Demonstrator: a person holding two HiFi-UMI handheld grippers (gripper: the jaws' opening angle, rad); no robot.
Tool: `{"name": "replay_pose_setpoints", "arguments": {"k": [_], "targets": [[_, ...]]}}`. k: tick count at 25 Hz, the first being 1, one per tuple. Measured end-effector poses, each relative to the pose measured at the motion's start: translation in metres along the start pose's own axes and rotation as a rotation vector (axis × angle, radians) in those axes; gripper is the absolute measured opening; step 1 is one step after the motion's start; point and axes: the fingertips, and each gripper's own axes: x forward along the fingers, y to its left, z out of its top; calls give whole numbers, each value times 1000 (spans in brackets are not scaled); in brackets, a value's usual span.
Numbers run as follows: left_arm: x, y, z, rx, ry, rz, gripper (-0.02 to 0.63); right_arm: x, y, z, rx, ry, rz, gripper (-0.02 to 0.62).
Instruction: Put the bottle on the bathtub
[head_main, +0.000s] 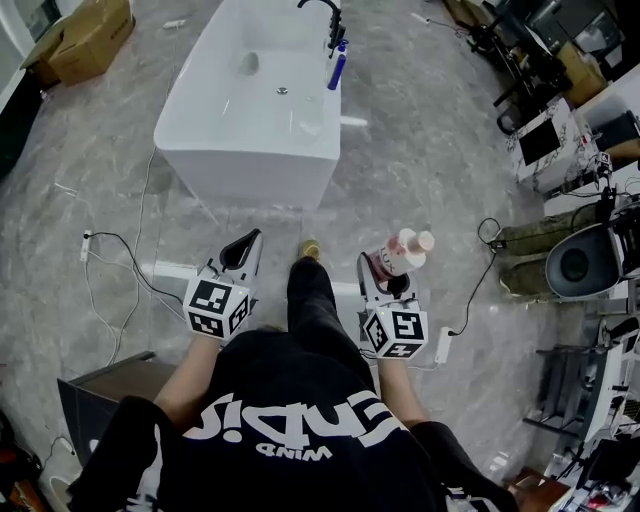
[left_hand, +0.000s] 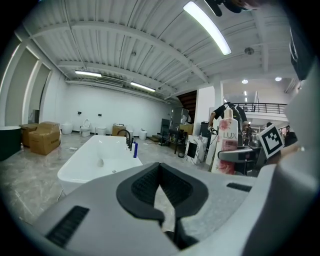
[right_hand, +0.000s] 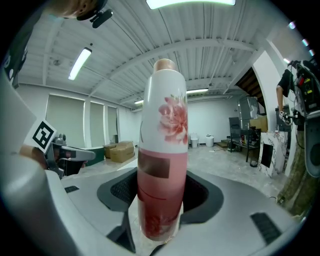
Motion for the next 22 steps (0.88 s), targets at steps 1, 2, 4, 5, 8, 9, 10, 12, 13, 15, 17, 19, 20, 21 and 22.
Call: {"name": "replay_pose_setpoints", "arguments": {"k": [1,2,4,5,8,9,10,12,13,15,17,19,20,21,22], "targets": [[8,3,2,1,-1,-1,8,8,-3,2,0,-3,1,256],[16,5,4,1,-2,-3,8,16,-7,3,-1,-3,2,256],[32,9,9,-1,-5,-6,8,29,-14,5,-4,-1,2,256],[39,12,13,0,-8,-8,8,37,-17,7,-7,-1,2,256],[65,23,27,6,-14,-8,8,62,-27,17,-6,-8,6,256],[74,25,31,2,-14,-8,8,69,-32,21,-4,-7,7,256],[84,26,36,-2,-13,-9,8,75,-38,24,-1,-5,8,256],[102,30,47,-6,-9,-11,8,89,-48,32,7,0,13,256],[110,33,52,-5,-7,-10,8,97,-52,36,11,1,16,256],[126,40,62,-5,-3,-7,8,114,-61,45,17,6,21,256],[141,46,71,-8,2,-2,8,130,-71,53,21,8,26,256],[157,50,77,-12,9,1,8,145,-81,60,23,8,31,256],[166,53,80,-15,13,2,8,154,-86,63,24,9,33,256],[175,55,84,-16,15,4,8,162,-92,66,25,10,36,256],[185,58,87,-16,15,6,8,171,-98,69,27,10,40,256]]}}
